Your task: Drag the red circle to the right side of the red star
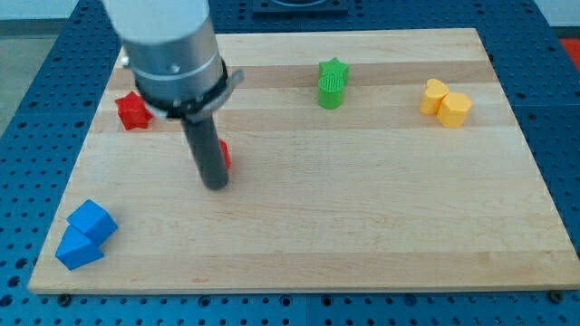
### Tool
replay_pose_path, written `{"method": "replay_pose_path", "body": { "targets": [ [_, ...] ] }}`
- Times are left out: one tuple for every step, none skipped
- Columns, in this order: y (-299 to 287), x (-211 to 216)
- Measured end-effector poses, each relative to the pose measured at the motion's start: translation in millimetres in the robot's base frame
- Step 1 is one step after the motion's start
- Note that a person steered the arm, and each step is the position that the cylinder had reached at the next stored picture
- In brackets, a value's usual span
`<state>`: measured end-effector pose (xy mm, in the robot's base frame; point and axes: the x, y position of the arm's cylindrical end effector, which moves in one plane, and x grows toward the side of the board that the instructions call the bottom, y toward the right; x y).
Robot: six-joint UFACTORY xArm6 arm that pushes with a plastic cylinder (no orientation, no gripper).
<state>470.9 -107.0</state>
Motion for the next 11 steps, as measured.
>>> {"method": "replay_pose_path", "body": {
  "targets": [
    [8.9,-49.0],
    [4.6,-50.2],
    [14.1,-37.5],
    [7.3,-57.9],
    [2.2,-75.0],
    [1.8,-75.0],
    [-4.1,-75.0],
    [-14.5,-75.0],
    [-22.8,-75.0],
    [-2.9,-75.0],
    [-1.2,-79.0]
  ]
}}
